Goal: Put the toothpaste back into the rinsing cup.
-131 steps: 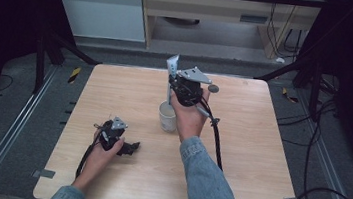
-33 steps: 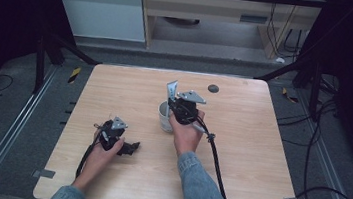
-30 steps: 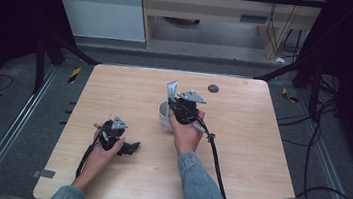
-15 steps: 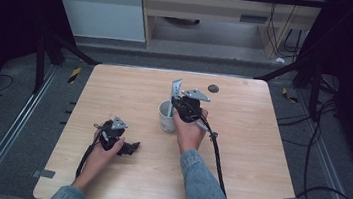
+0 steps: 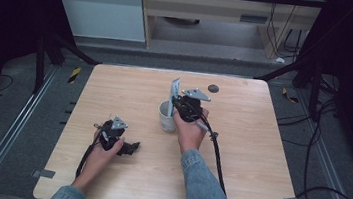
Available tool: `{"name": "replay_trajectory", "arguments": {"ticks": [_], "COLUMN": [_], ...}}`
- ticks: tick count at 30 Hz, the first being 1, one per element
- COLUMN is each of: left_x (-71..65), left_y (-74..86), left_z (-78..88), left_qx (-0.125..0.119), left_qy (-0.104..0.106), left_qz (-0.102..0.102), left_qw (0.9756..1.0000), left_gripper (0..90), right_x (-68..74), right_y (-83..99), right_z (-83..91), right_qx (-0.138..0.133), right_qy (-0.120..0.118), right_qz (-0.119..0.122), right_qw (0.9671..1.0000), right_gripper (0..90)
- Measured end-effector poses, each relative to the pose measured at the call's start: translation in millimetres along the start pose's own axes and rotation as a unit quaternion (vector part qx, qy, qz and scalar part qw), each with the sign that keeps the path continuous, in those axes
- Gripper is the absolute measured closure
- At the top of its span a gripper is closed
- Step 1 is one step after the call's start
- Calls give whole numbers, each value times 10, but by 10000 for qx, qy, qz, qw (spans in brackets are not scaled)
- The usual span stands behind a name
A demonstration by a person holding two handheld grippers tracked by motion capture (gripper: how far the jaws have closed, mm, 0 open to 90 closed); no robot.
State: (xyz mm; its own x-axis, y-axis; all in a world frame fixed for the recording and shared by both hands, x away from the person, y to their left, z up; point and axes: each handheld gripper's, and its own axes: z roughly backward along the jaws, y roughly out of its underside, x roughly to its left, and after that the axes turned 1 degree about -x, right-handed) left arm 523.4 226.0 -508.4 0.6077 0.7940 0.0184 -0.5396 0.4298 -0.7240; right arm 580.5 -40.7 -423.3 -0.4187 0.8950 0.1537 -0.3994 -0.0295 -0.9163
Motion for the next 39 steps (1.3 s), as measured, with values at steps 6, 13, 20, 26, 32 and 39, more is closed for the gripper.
{"name": "replay_trajectory", "arguments": {"ticks": [6,13,20,26,32,39], "left_x": [0,0,0,0,0,0], "left_y": [0,0,0,0,-1,-1], "left_z": [0,0,-1,-1,-1,-1], "left_qx": [-1,-1,-2,-2,-1,0], "left_qy": [0,1,0,1,0,2], "left_qz": [2,2,1,2,1,0], "left_qw": [10000,10000,10000,10000,10000,10000], "left_gripper": [0,0,0,0,0,0], "right_x": [0,10,22,18,35,62], "right_y": [0,1,-2,-13,-14,-33], "right_z": [4,7,28,67,75,107], "right_qx": [11,5,-3,-59,-29,8], "right_qy": [21,77,124,267,227,215], "right_qz": [24,99,144,219,237,316], "right_qw": [10000,9999,9998,9994,9995,9993], "right_gripper": [721,692,651,613,580,556]}}
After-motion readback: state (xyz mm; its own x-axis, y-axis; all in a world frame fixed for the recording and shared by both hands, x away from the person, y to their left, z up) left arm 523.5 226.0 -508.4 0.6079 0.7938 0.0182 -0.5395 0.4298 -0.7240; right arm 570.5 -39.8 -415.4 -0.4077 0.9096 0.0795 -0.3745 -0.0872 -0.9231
